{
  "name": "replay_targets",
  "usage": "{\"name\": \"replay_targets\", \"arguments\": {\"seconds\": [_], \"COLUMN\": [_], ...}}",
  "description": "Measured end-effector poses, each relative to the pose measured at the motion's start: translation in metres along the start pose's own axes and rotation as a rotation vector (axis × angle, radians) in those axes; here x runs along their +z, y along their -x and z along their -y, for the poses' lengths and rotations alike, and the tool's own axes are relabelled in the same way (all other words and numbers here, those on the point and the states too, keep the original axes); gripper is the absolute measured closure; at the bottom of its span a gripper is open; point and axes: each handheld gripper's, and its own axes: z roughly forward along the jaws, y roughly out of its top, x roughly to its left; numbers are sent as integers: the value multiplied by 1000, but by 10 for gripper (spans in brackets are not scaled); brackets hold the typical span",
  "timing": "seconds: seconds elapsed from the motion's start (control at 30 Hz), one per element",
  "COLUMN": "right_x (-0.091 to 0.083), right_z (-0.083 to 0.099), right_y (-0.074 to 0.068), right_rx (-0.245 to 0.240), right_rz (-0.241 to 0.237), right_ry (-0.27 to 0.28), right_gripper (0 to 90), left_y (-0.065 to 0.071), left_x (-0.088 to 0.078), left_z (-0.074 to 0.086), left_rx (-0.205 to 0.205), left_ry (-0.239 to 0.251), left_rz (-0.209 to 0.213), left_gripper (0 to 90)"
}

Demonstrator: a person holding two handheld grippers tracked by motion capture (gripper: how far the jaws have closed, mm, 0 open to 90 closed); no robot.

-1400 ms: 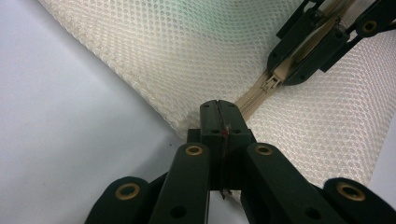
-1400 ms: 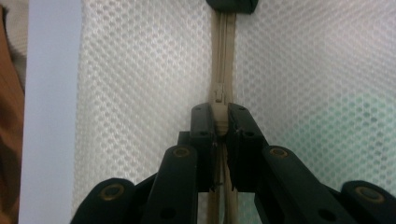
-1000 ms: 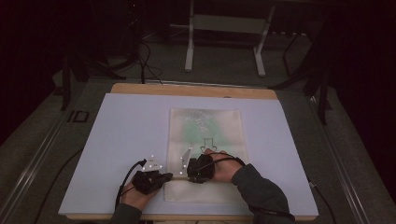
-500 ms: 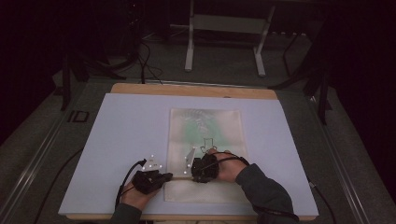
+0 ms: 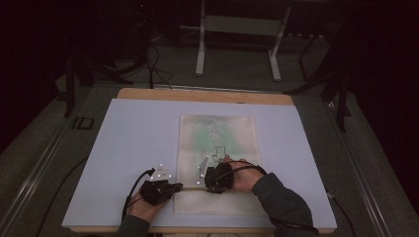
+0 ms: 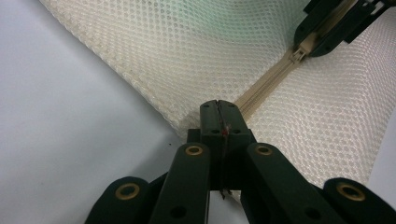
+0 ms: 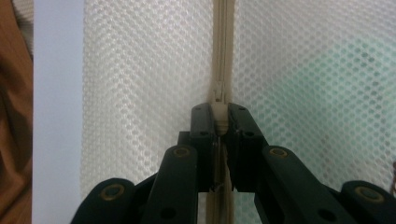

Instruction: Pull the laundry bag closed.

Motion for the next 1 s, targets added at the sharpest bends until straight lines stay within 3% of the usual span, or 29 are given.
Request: {"name": "replay_targets", "arguments": {"seconds": [1.0], "right_x": [-14], "right_z": [32], "right_y": [-2], "right_rx": [39], "right_rz": [9], "right_ry": [0], "right_gripper": [823], "left_y": [-1], "left_x": [0], "left_z": [0], "left_rx": [-2], "left_ry": [-1], "left_rz": [7], "left_gripper": [895]}}
